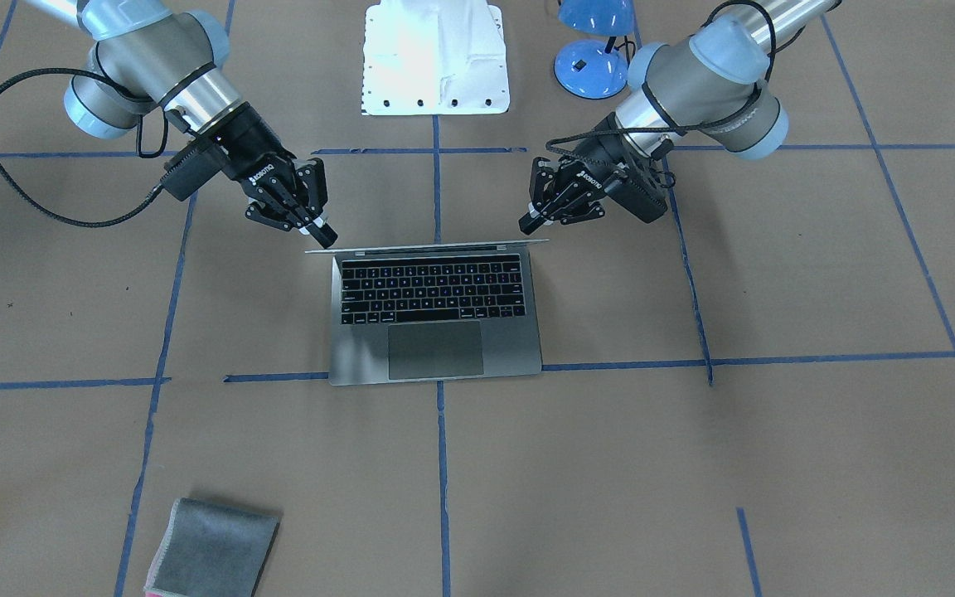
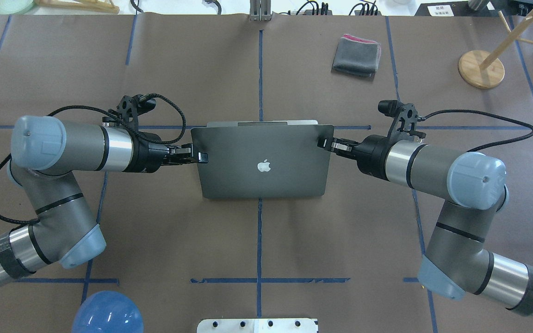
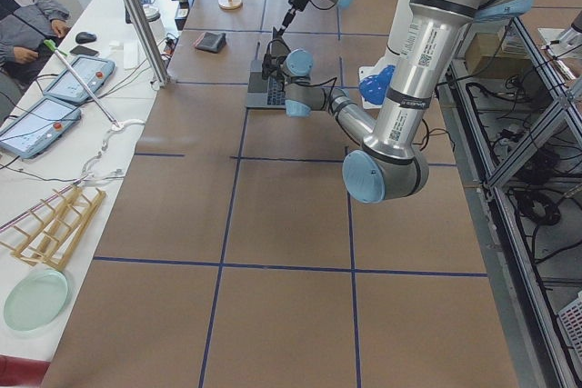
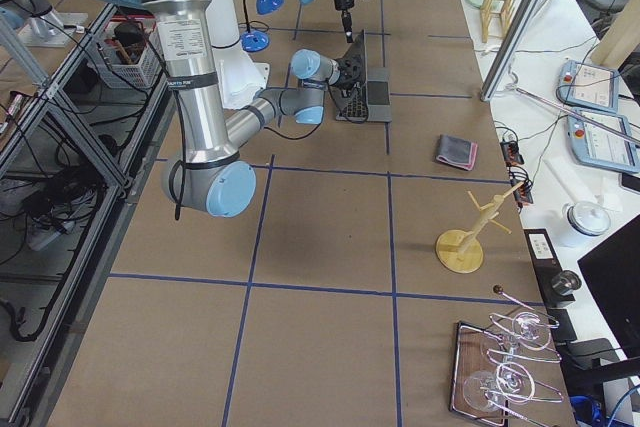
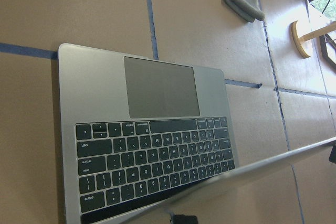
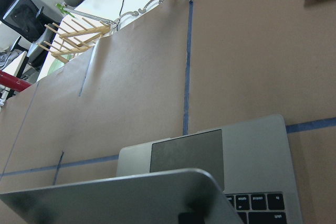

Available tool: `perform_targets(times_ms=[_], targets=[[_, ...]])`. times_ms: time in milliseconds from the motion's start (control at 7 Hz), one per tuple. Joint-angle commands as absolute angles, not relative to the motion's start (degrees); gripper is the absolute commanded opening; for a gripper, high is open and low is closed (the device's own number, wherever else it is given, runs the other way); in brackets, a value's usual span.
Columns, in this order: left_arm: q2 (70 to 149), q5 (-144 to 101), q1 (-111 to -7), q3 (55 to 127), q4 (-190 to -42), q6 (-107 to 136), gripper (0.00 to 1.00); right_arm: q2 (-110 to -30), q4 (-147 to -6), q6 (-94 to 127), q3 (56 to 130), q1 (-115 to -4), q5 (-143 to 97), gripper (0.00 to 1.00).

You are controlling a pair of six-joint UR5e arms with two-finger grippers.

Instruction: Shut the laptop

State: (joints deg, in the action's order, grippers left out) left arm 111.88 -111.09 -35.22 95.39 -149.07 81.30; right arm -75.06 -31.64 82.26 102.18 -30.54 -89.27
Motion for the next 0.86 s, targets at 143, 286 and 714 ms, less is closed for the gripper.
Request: perform_targets(times_ms=[143,286,714], targets=[[114.96,-111.01,-36.47,89.05,-149.06,81.04,0.0,-71.2,-31.73,82.27,95.9,-32.25,-89.38,0.02],[115.57,-111.01,-36.74,86.86,-149.06,79.99,0.0,-70.06,-31.9,82.27,93.63,-32.78,-90.17,0.02],[119.53,-108.72,-36.74,79.37,-149.33,79.02,0.0,-67.33,-31.9,82.18,86.76,-32.78,-90.18,0.03]])
